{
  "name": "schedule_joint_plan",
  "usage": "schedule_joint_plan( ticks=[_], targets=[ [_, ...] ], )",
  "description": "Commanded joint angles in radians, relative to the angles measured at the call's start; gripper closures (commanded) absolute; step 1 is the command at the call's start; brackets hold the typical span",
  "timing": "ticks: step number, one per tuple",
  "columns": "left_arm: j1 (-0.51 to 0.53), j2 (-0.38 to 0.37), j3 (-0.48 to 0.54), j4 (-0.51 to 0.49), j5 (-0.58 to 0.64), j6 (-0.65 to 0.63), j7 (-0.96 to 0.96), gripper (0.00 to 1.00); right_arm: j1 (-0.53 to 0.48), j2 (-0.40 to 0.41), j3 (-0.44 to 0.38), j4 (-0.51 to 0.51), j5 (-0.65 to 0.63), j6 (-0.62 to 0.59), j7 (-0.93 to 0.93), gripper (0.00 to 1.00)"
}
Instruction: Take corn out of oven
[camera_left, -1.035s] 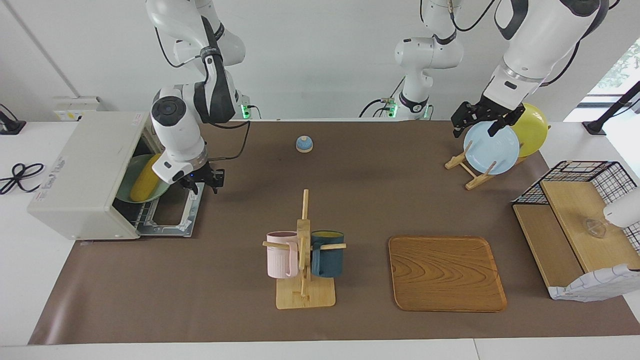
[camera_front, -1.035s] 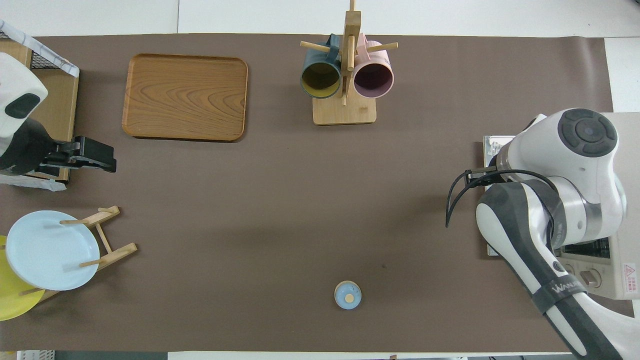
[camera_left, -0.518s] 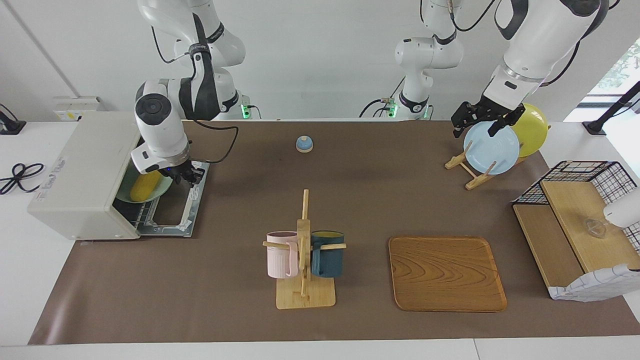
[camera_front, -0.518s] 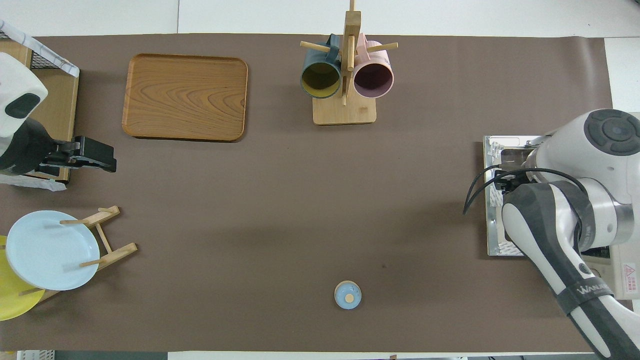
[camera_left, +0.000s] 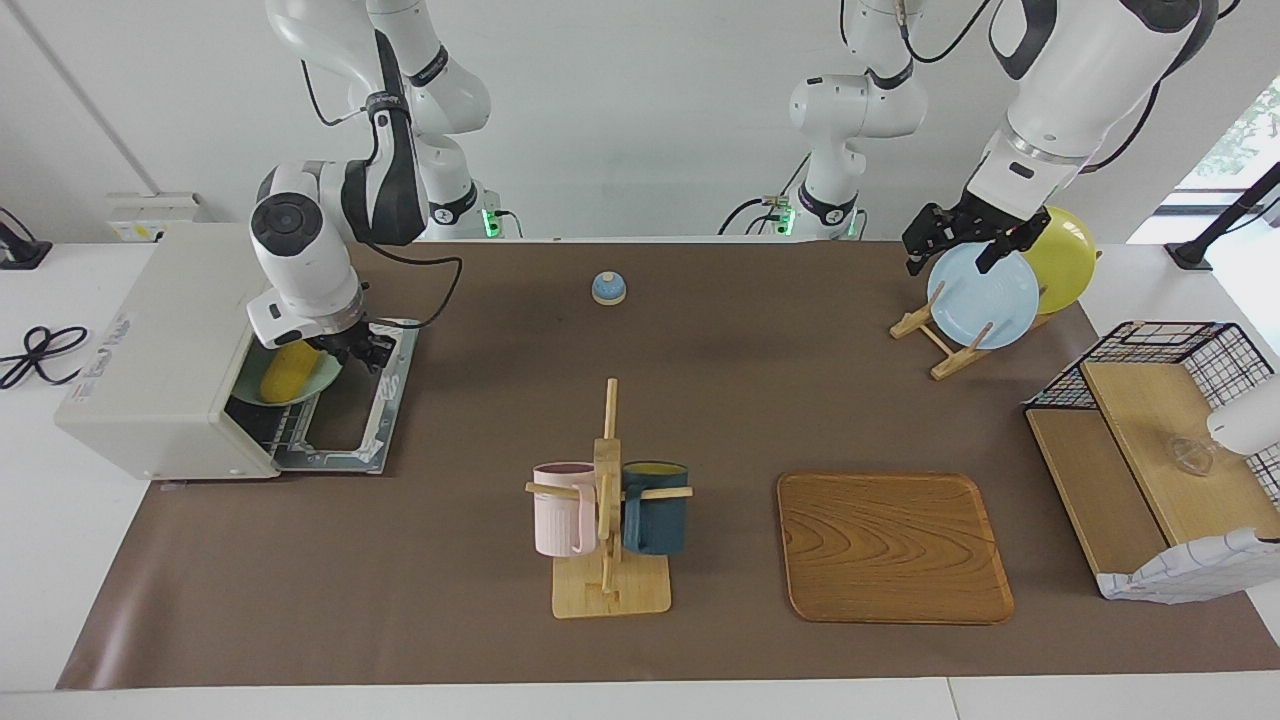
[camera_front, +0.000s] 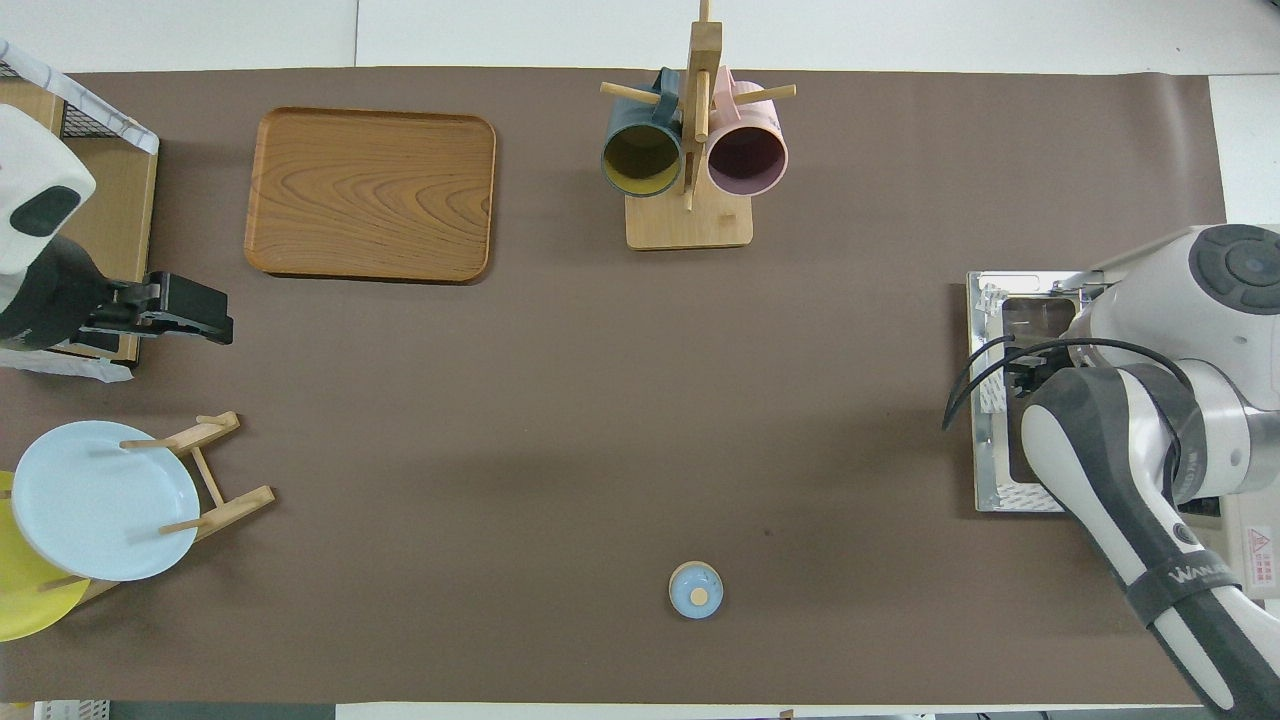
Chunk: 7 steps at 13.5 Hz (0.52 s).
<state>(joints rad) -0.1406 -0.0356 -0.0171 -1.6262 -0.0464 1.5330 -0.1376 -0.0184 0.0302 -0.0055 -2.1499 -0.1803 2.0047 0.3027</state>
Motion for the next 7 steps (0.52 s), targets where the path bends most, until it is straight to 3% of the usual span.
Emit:
schedule_joint_plan(
  ticks=[1, 7],
  targets=[
    [0.003, 0.003, -0.004, 0.0, 0.019, 0.012, -0.011, 0.0, -0.012, -0.023, 0.018, 0.011, -0.011, -0.055, -0.024, 0.47],
    [0.001, 0.003, -0.004, -0.001, 0.019, 0.01, -0.011, 0.0, -0.046, -0.027, 0.016, -0.014, -0.011, -0.032, -0.079, 0.44]
  ],
)
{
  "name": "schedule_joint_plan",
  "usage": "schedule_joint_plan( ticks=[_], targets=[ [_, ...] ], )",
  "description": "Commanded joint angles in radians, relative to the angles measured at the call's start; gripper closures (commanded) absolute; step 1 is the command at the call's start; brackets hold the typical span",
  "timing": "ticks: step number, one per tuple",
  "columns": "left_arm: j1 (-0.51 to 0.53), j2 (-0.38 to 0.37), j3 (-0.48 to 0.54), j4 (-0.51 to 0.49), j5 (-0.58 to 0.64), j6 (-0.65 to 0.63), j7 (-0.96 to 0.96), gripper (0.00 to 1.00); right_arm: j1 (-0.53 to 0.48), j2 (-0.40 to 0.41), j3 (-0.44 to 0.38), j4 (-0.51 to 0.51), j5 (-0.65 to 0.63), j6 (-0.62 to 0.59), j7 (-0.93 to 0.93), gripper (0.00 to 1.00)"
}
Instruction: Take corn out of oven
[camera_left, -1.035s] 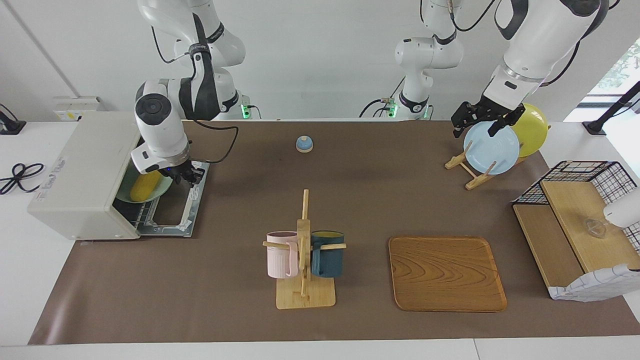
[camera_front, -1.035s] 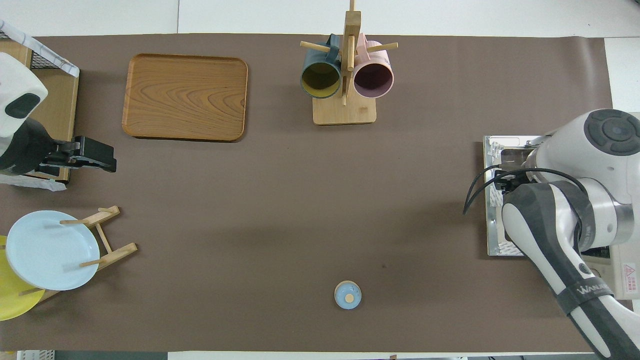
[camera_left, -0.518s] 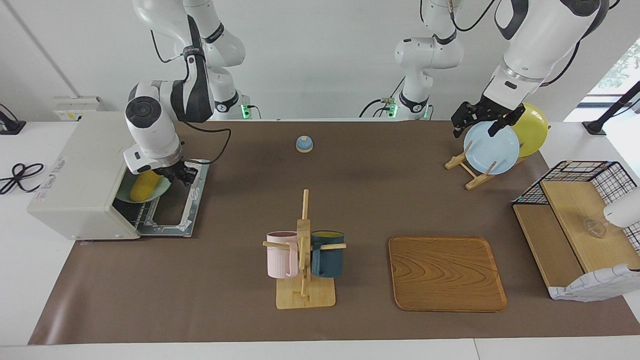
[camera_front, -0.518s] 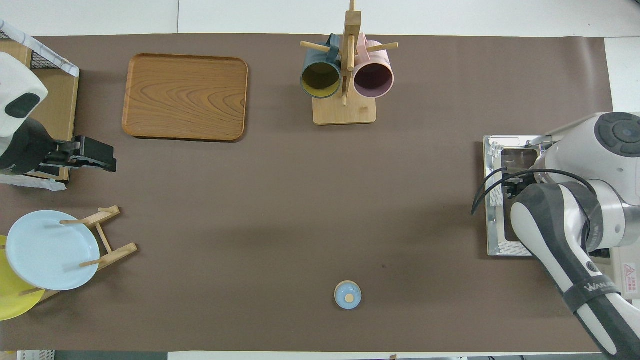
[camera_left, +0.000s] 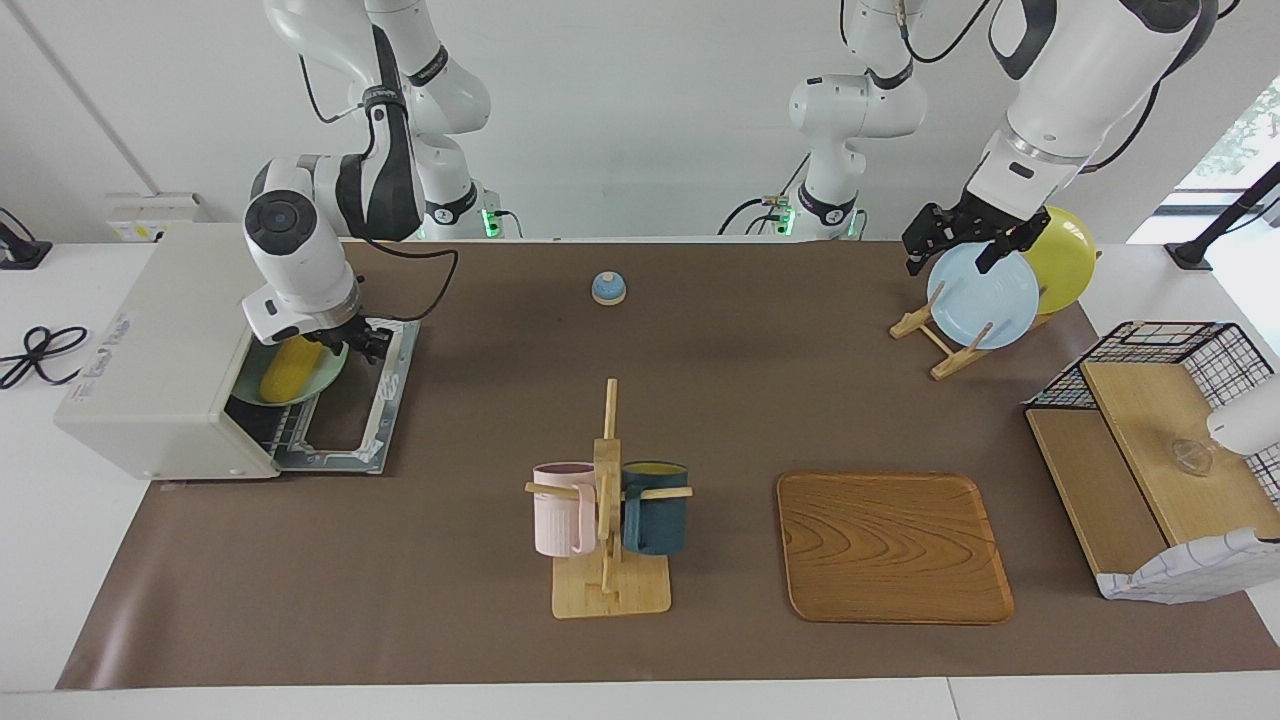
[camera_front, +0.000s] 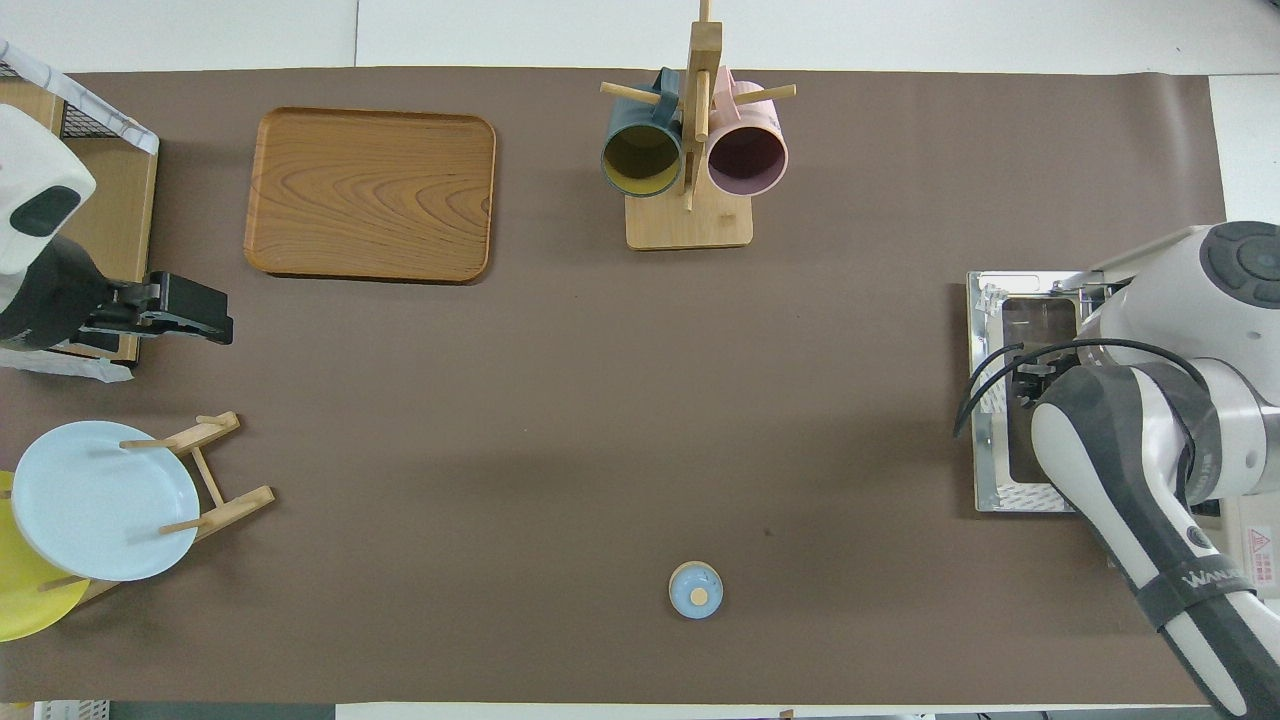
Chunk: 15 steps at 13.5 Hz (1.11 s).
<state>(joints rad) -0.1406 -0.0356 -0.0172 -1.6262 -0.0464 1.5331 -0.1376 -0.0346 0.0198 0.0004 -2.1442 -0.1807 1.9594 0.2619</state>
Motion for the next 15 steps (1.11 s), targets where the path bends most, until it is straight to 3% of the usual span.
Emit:
schedule_joint_plan(
  ticks=[1, 8, 12, 13, 15],
  targets=[
    [0.0, 0.003, -0.004, -0.001, 0.019, 0.01, -0.013, 0.0, -0.028, -0.017, 0.01, -0.031, -0.011, 0.044, -0.073, 0.44],
    [-0.004, 0.003, -0.004, 0.0, 0.019, 0.01, -0.017, 0.0, -0.061, -0.029, 0.01, -0.089, -0.01, 0.139, -0.142, 0.48],
    [-0.005, 0.003, -0.004, 0.0, 0.019, 0.01, -0.017, 0.0, -0.059, -0.037, 0.009, -0.114, -0.01, 0.15, -0.164, 0.84],
    [-0.005, 0.003, -0.004, 0.0, 0.017, 0.012, -0.017, 0.0, -0.056, -0.04, 0.009, -0.117, -0.011, 0.15, -0.167, 1.0],
    [-0.005, 0.003, -0.004, 0.0, 0.017, 0.012, -0.017, 0.0, -0.036, -0.038, 0.012, -0.108, -0.064, 0.142, -0.171, 1.0]
  ],
)
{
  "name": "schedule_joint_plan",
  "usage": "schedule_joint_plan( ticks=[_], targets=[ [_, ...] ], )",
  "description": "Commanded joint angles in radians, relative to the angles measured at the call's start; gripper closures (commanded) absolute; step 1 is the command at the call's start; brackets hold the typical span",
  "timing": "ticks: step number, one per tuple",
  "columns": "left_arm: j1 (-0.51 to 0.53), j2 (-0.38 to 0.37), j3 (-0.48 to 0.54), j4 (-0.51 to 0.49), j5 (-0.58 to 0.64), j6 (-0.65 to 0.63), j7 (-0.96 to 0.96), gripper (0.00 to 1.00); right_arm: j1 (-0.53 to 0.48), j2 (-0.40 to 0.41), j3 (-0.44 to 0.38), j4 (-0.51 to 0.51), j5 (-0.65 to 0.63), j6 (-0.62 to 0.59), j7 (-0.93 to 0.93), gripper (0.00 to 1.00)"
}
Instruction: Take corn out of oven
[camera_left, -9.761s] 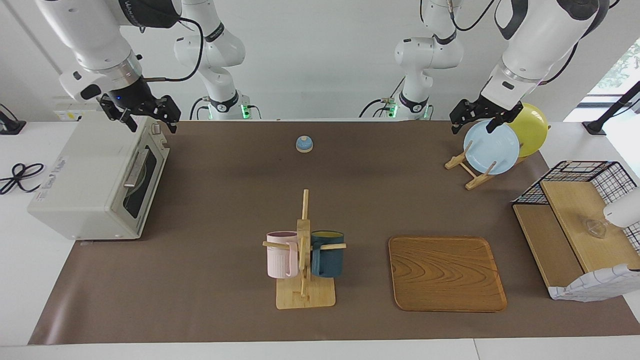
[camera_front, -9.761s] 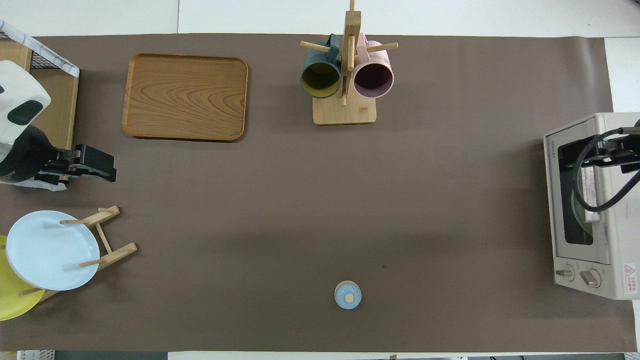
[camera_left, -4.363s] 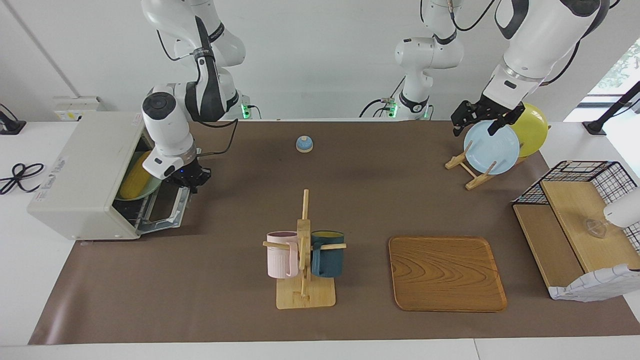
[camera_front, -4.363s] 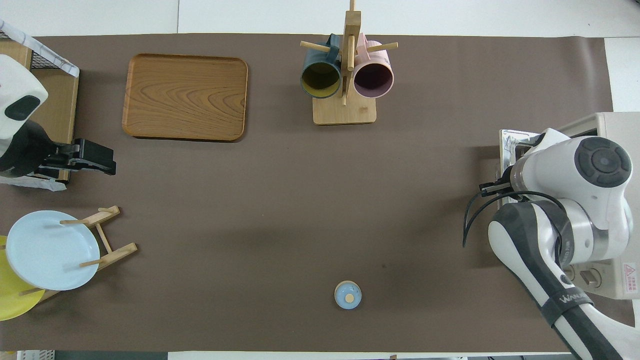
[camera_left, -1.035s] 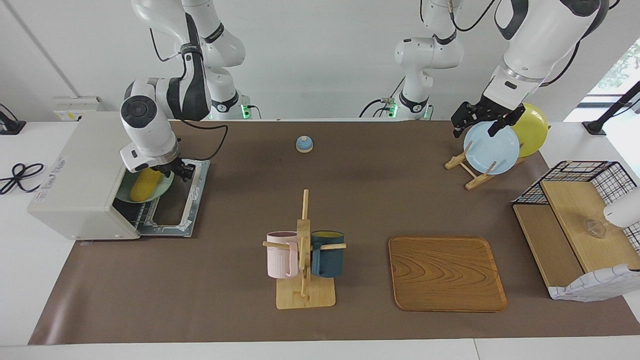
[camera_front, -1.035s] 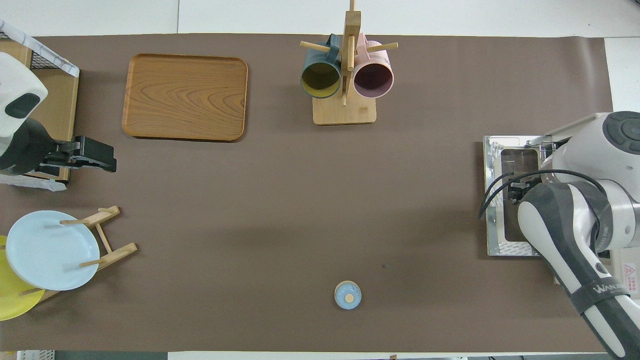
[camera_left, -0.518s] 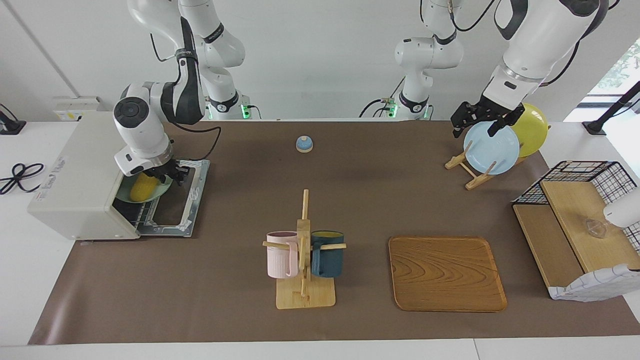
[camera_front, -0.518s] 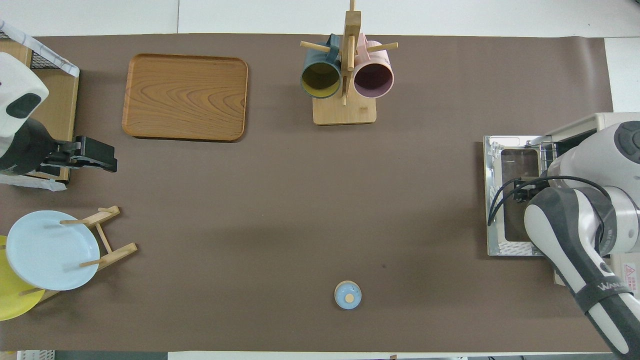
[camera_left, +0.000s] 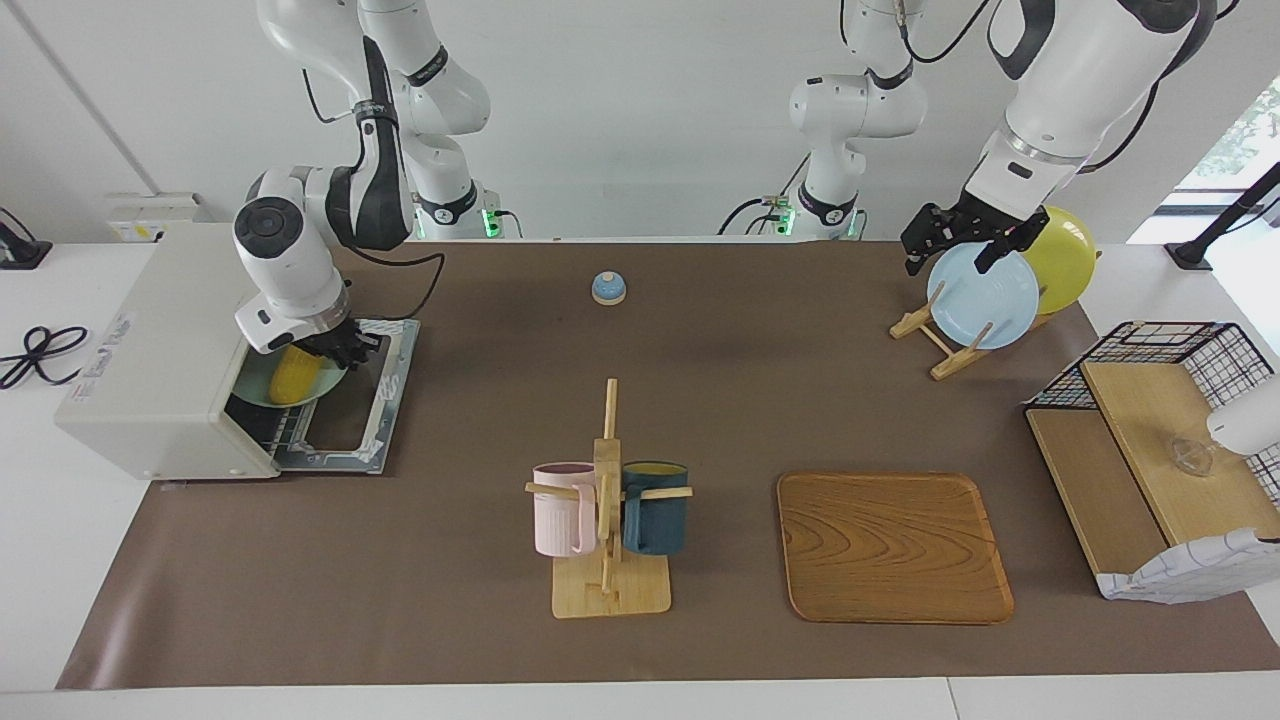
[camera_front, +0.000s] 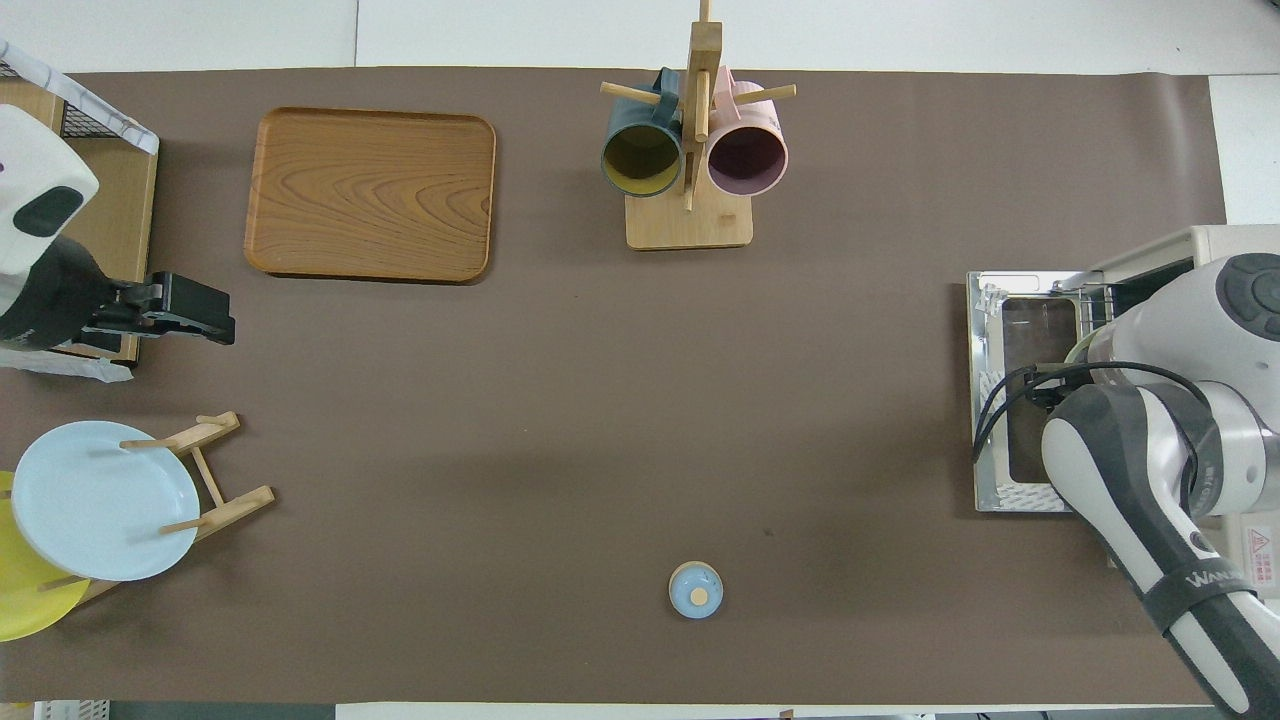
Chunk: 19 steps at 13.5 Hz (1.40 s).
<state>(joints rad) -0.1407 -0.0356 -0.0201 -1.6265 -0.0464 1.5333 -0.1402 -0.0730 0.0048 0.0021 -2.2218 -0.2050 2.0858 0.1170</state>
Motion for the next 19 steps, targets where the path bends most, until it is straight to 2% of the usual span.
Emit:
schedule_joint_plan(
  ticks=[1, 5, 9, 11, 13, 14, 17, 19],
  targets=[
    [-0.005, 0.003, -0.001, 0.0, 0.017, 0.011, -0.015, 0.0, 0.027, -0.022, 0.01, -0.022, -0.053, 0.007, -0.028, 1.0],
    [-0.004, 0.003, -0.001, 0.0, 0.016, 0.013, -0.013, 0.0, 0.166, 0.021, 0.018, 0.118, -0.036, -0.107, -0.005, 1.0],
    [0.0, 0.003, -0.001, 0.0, 0.016, 0.015, -0.012, 0.0, 0.399, 0.092, 0.018, 0.224, 0.038, -0.145, 0.295, 1.0],
    [0.001, 0.003, -0.003, 0.0, 0.016, 0.015, -0.012, 0.0, 0.488, 0.174, 0.019, 0.334, 0.053, -0.196, 0.407, 1.0],
    [0.003, 0.003, -0.001, 0.0, 0.016, 0.015, -0.01, 0.0, 0.58, 0.3, 0.018, 0.483, 0.093, -0.236, 0.501, 1.0],
    [0.003, 0.003, -0.001, 0.0, 0.016, 0.016, -0.01, 0.0, 0.625, 0.363, 0.018, 0.525, 0.091, -0.225, 0.563, 1.0],
    [0.003, 0.003, -0.001, 0.0, 0.016, 0.022, -0.012, 0.0, 0.709, 0.434, 0.019, 0.521, 0.099, -0.127, 0.676, 1.0],
    [0.004, 0.003, -0.001, 0.0, 0.008, 0.024, -0.012, 0.0, 0.728, 0.432, 0.021, 0.475, 0.15, -0.063, 0.708, 1.0]
  ],
)
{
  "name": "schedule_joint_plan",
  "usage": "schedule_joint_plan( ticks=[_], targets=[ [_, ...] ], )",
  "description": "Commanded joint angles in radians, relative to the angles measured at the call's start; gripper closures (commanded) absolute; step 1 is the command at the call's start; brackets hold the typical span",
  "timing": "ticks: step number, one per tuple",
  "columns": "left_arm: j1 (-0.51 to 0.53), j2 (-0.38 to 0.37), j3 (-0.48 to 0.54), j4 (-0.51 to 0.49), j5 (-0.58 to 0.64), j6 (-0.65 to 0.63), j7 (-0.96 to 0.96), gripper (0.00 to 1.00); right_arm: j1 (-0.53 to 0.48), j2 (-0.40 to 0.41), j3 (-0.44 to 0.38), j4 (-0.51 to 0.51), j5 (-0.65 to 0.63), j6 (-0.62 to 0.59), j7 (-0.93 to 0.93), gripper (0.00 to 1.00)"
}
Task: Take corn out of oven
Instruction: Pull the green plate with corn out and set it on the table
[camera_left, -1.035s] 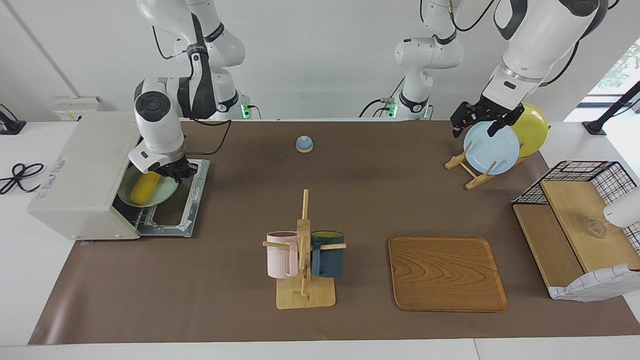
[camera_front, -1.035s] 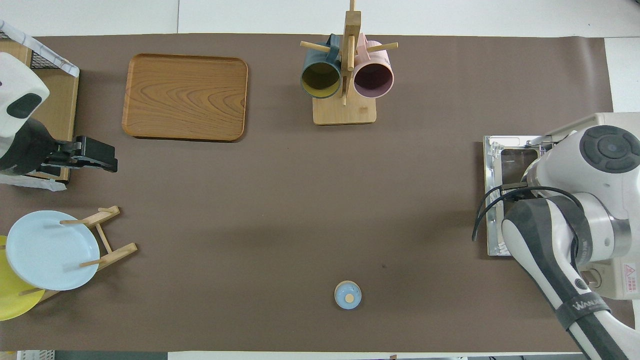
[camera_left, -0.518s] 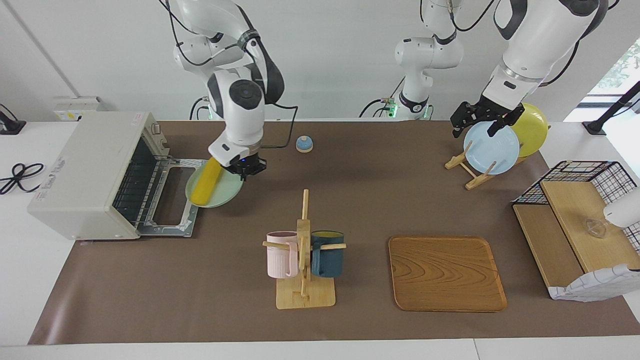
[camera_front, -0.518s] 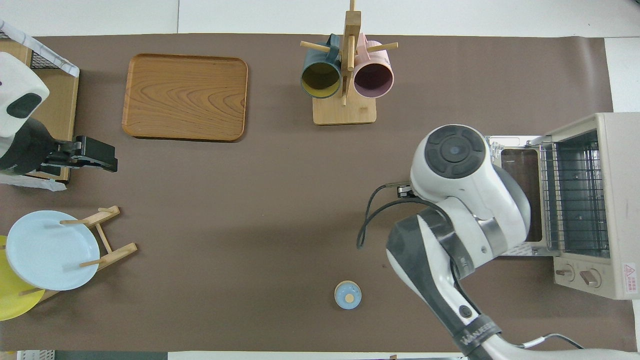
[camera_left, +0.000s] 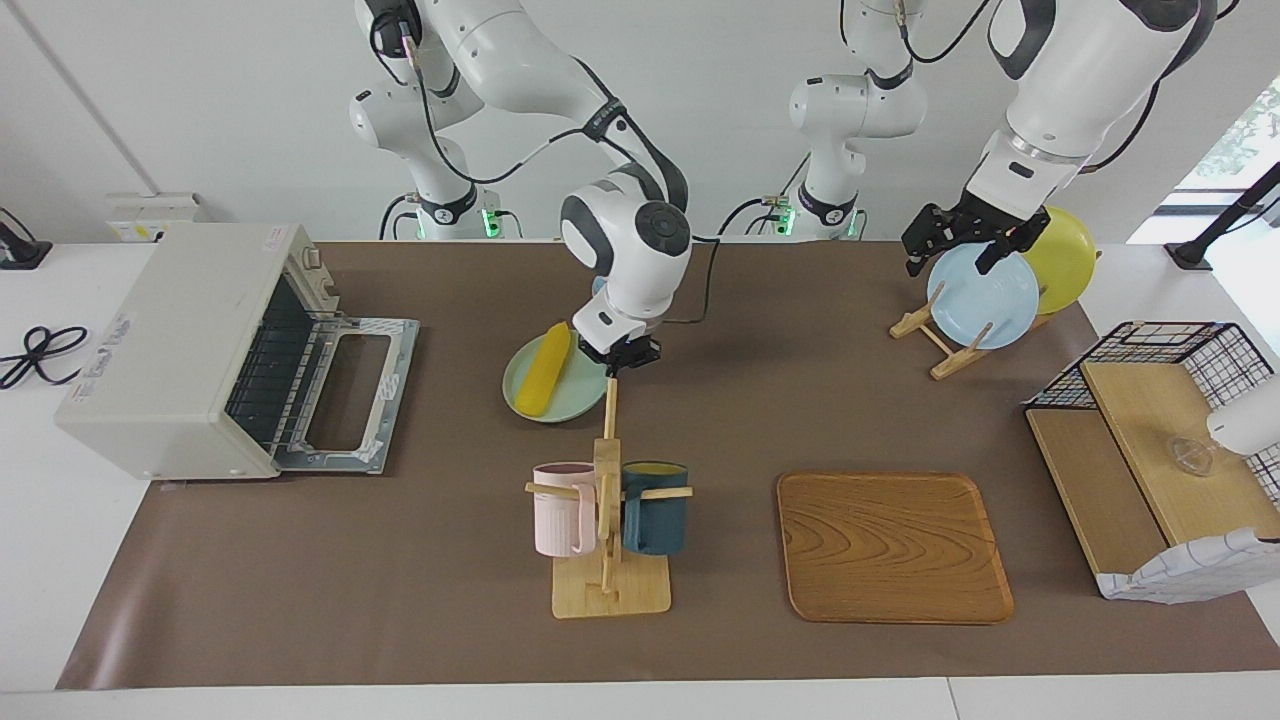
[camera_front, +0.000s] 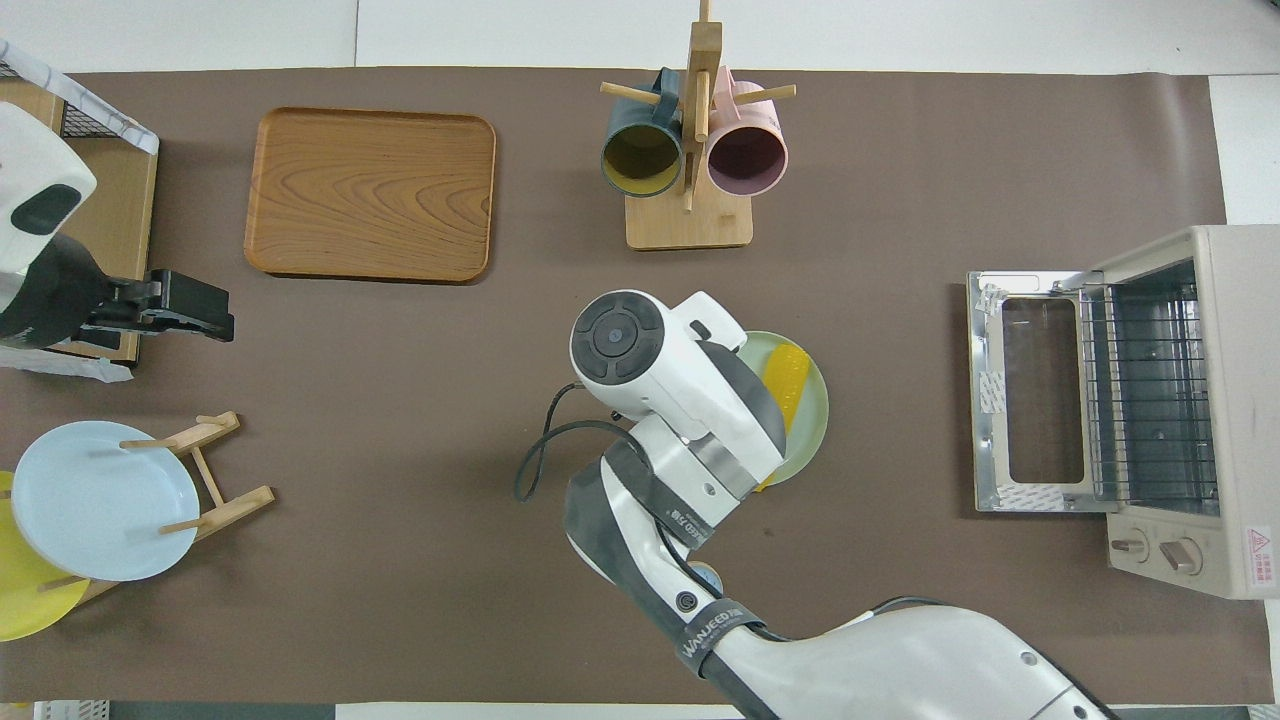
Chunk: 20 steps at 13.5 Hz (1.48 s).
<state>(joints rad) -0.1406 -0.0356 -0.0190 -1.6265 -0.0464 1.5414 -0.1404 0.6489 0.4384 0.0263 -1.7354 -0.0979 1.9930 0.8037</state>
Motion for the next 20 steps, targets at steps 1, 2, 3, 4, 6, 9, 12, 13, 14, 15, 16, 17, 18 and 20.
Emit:
schedule_joint_plan(
  ticks=[1, 2, 3, 4, 6, 9, 12, 13, 14, 15, 16, 17, 18, 20],
  targets=[
    [0.004, 0.003, -0.002, -0.001, -0.003, 0.017, -0.01, 0.0, 0.006, -0.001, -0.003, -0.013, 0.046, 0.039, 0.023, 1.0],
    [0.004, 0.002, -0.002, -0.012, -0.004, 0.02, -0.01, 0.0, 0.006, -0.001, -0.003, -0.013, 0.047, 0.044, 0.023, 1.0],
    [0.004, -0.003, -0.002, -0.025, -0.004, 0.026, -0.01, 0.0, 0.009, 0.0, 0.001, -0.009, 0.05, 0.059, 0.026, 1.0],
    [0.004, -0.009, -0.002, -0.035, -0.004, 0.038, -0.01, 0.0, 0.011, 0.002, 0.001, -0.006, 0.082, 0.091, 0.028, 0.76],
    [0.003, -0.01, -0.002, -0.036, -0.006, 0.039, -0.01, 0.0, 0.011, 0.003, 0.001, 0.008, 0.096, 0.113, 0.026, 0.59],
    [-0.001, -0.01, -0.002, -0.036, -0.006, 0.042, -0.008, 0.0, 0.006, -0.015, -0.008, 0.042, 0.06, 0.034, 0.017, 0.58],
    [-0.008, -0.009, -0.002, -0.038, -0.015, 0.049, -0.01, 0.0, -0.044, -0.078, -0.009, 0.036, -0.092, -0.087, -0.041, 0.64],
    [-0.011, -0.007, -0.004, -0.041, -0.018, 0.057, -0.01, 0.0, -0.066, -0.089, -0.011, 0.024, -0.11, -0.111, -0.084, 0.71],
    [-0.013, -0.007, -0.007, -0.049, -0.02, 0.062, -0.008, 0.0, -0.105, -0.093, -0.009, 0.008, -0.12, -0.123, -0.115, 0.85],
    [-0.026, -0.006, -0.009, -0.053, -0.02, 0.069, -0.008, 0.0, -0.148, -0.102, -0.009, -0.019, -0.123, -0.125, -0.133, 1.0],
    [-0.043, -0.003, -0.009, -0.053, -0.021, 0.071, -0.01, 0.0, -0.167, -0.112, -0.011, -0.048, -0.124, -0.125, -0.138, 1.0],
    [-0.056, 0.0, -0.009, -0.056, -0.024, 0.075, -0.01, 0.0, -0.176, -0.124, -0.011, -0.079, -0.15, -0.128, -0.138, 1.0],
    [-0.071, 0.0, -0.009, -0.068, -0.036, 0.092, -0.011, 0.0, -0.186, -0.141, -0.011, -0.125, -0.196, -0.132, -0.132, 1.0],
    [-0.092, -0.001, -0.009, -0.096, -0.041, 0.118, -0.013, 0.0, -0.25, -0.164, -0.009, -0.199, -0.246, -0.116, -0.126, 1.0]
  ],
)
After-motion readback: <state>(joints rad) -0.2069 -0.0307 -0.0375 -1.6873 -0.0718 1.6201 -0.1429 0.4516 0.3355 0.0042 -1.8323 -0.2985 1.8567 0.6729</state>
